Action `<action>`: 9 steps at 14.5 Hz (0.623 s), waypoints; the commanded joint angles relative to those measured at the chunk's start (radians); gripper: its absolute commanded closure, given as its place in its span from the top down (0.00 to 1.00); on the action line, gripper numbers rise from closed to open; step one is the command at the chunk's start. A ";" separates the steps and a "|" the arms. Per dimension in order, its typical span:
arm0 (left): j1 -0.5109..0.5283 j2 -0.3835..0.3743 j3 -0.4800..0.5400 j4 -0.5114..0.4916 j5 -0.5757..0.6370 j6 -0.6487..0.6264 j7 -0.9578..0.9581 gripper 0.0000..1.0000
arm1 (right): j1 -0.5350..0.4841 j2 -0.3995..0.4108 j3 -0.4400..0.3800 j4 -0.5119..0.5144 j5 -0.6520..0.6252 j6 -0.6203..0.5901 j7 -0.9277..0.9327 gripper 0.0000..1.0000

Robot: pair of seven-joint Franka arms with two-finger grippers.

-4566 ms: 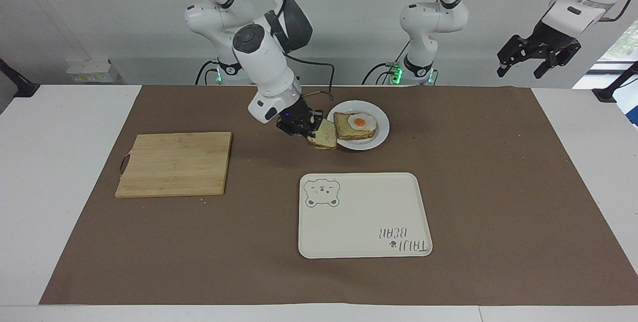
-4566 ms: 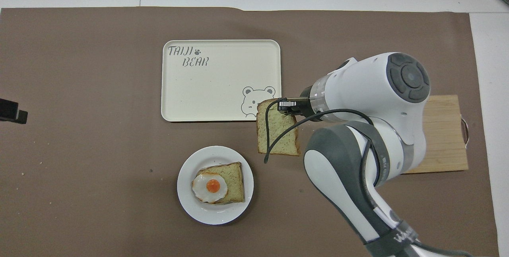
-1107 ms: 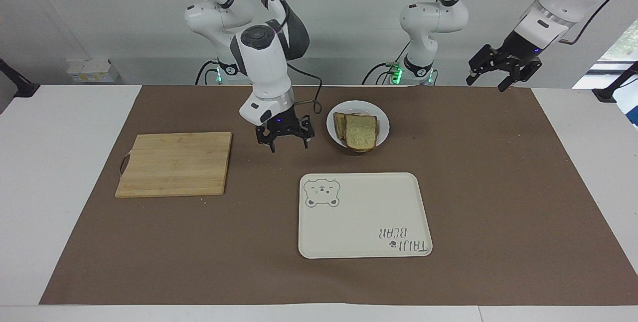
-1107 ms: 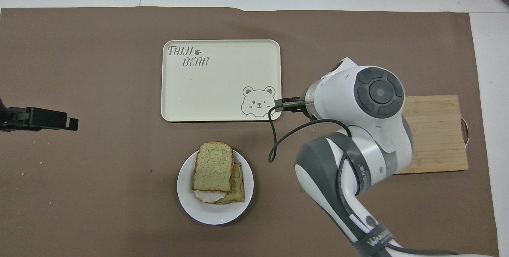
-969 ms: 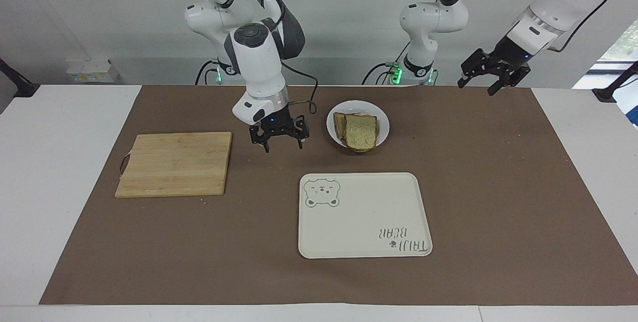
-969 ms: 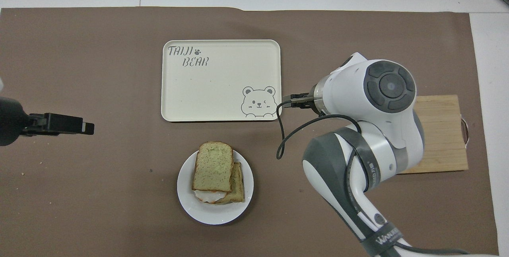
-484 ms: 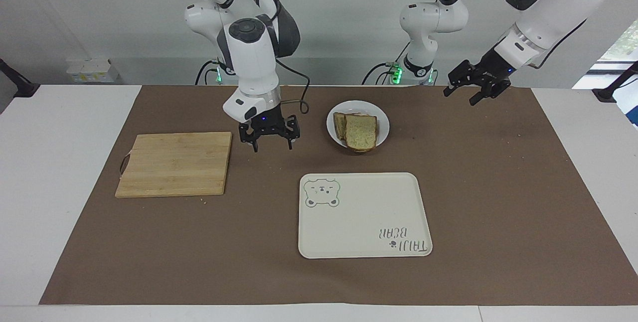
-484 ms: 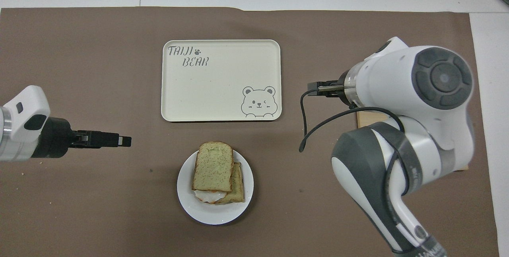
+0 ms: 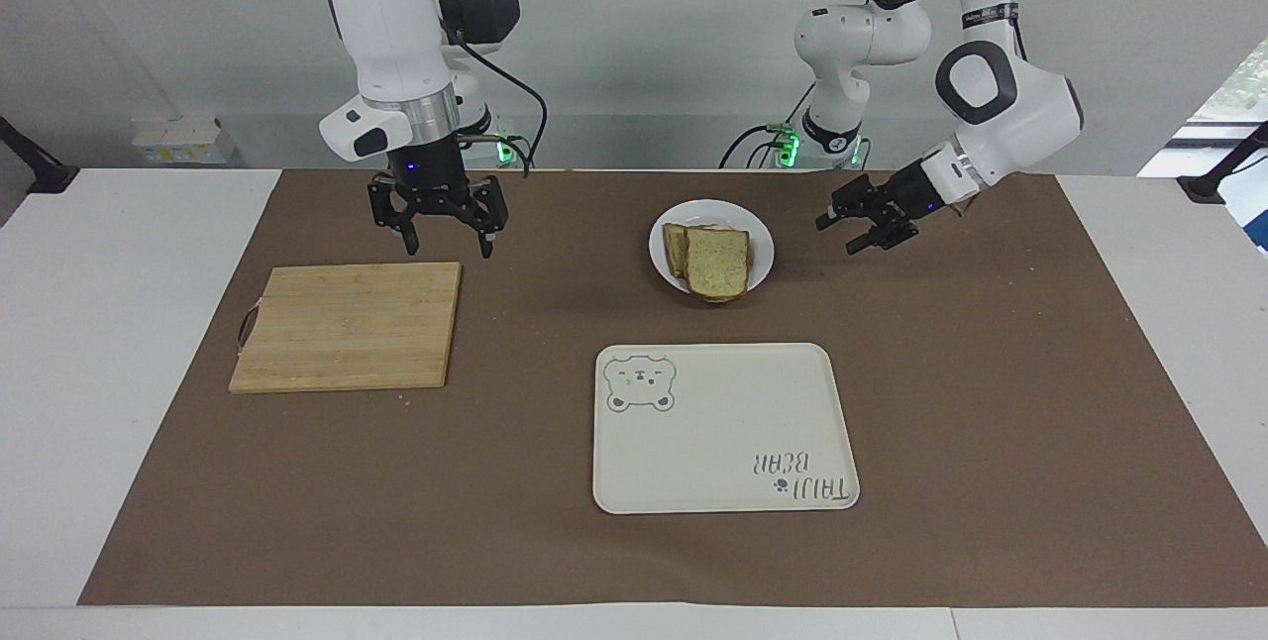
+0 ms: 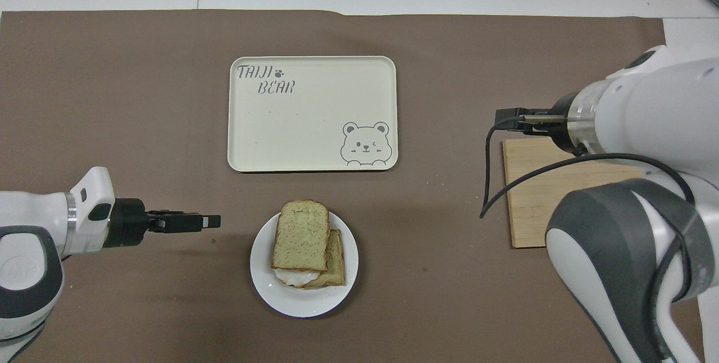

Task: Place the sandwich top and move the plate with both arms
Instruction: 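Withdraw the right gripper while the left gripper reaches toward the plate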

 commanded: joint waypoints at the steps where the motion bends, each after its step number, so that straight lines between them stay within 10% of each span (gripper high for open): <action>1: -0.057 0.030 0.007 -0.084 -0.113 0.102 0.122 0.81 | -0.018 -0.031 -0.003 -0.007 -0.019 -0.051 -0.013 1.00; 9: -0.160 0.156 0.007 -0.106 -0.233 0.203 0.225 0.59 | -0.020 -0.066 -0.147 0.037 -0.003 -0.235 -0.161 1.00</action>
